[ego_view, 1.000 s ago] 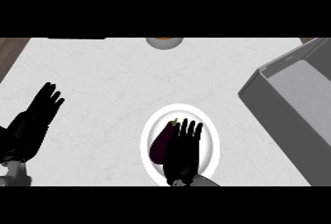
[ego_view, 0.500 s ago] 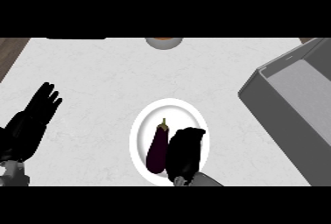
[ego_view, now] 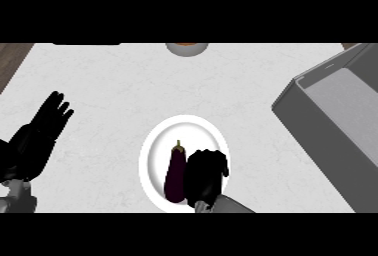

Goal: Pick the squash from the plate and place it in the cardboard box

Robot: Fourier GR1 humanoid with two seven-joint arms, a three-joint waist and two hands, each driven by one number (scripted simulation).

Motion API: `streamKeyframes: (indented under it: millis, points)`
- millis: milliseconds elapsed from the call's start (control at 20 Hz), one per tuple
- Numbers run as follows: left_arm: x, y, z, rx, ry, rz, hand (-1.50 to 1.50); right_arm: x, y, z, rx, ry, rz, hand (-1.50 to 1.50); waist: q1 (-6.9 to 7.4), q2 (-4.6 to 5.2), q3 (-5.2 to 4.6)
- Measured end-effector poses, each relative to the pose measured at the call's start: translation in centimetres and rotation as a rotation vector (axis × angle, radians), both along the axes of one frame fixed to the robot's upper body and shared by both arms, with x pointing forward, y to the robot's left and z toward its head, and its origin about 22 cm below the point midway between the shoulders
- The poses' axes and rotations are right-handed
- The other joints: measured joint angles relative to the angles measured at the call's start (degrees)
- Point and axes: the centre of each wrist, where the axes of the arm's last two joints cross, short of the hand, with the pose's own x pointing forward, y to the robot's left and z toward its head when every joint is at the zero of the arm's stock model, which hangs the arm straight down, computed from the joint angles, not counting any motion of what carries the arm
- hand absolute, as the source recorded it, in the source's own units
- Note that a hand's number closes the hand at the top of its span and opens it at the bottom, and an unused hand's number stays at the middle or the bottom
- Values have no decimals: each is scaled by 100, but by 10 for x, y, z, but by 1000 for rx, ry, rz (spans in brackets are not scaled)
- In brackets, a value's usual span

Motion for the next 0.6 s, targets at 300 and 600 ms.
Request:
streamKeyframes:
  millis: [300, 600]
  points:
    - [-8, 2, 4, 0, -2, 10, 0, 25, -26, 18, 137, 40, -24, 150, -30, 2, 6]
    - [-11, 10, 1, 0, -6, 23, 0, 75, -113, 38, 461, 36, -96, 150, -74, 25, 12]
